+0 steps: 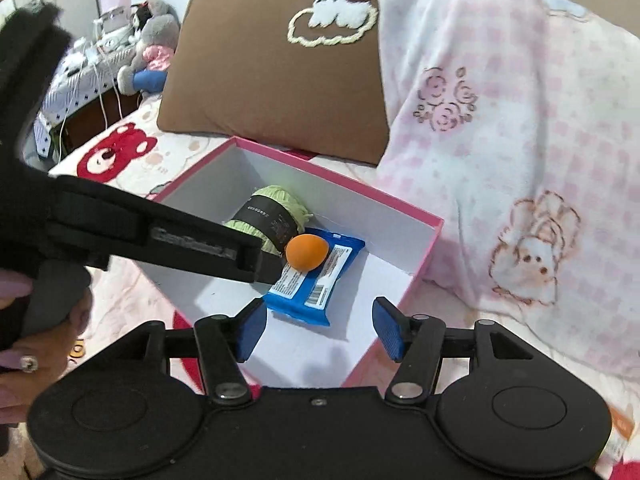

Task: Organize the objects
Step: 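Open the left gripper to release the sponge and withdraw, then move the left gripper toward the purple plush toy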

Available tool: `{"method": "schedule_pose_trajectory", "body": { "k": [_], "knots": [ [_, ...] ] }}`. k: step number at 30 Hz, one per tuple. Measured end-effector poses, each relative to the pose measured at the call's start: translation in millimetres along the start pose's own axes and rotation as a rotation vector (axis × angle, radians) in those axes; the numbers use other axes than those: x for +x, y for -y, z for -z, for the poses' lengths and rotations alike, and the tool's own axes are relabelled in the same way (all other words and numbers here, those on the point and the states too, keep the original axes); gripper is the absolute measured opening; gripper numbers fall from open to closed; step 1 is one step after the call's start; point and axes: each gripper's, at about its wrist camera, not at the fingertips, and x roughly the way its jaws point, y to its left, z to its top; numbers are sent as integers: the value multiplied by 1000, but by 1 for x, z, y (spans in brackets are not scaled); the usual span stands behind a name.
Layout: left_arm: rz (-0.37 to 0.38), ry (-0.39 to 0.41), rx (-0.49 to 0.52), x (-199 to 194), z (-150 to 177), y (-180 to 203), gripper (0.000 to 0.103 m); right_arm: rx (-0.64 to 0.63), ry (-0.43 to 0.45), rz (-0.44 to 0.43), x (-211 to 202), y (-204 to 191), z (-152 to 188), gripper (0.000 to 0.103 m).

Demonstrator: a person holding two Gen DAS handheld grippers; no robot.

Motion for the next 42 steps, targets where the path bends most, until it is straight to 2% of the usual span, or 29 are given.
{"method": "schedule_pose_trajectory", "body": {
  "k": [5, 7, 9, 14, 16, 18, 20, 22, 29, 33, 38, 42],
  "knots": [
    [-31, 40, 75, -38, 13, 8, 64, 30, 9, -2, -34, 3, 11, 69],
    [-47, 45, 148, -51, 20, 14, 64, 0, -5, -1, -46, -1, 15, 69],
    [-66, 45, 178, -62, 25, 17, 65, -1, -14, -14, -57, -3, 19, 69],
    [-29, 10, 166, -86, 32, 16, 65, 15, -2, 5, -85, -3, 27, 71],
    [-21, 4, 168, -96, 37, 19, 70, 21, -2, 2, -96, -3, 31, 75],
    [-9, -4, 153, -105, 42, 20, 80, 28, 1, 1, -106, -2, 37, 77],
    [28, -29, 137, -111, 48, 20, 83, 15, 17, -3, -116, -2, 44, 87],
    [37, -54, 137, -114, 55, 23, 84, 9, 35, -2, -125, -1, 51, 89],
    [20, -74, 193, -129, 80, 41, 89, 27, 45, 24, -150, 5, 67, 90],
    [40, -65, 240, -141, 90, 54, 92, 33, 40, 60, -163, 8, 76, 92],
    [53, -66, 298, -151, 105, 71, 97, 51, 26, 48, -178, 14, 89, 95],
    [74, -94, 332, -153, 116, 82, 97, 50, 5, 68, -184, 18, 101, 96]
  ]
}}
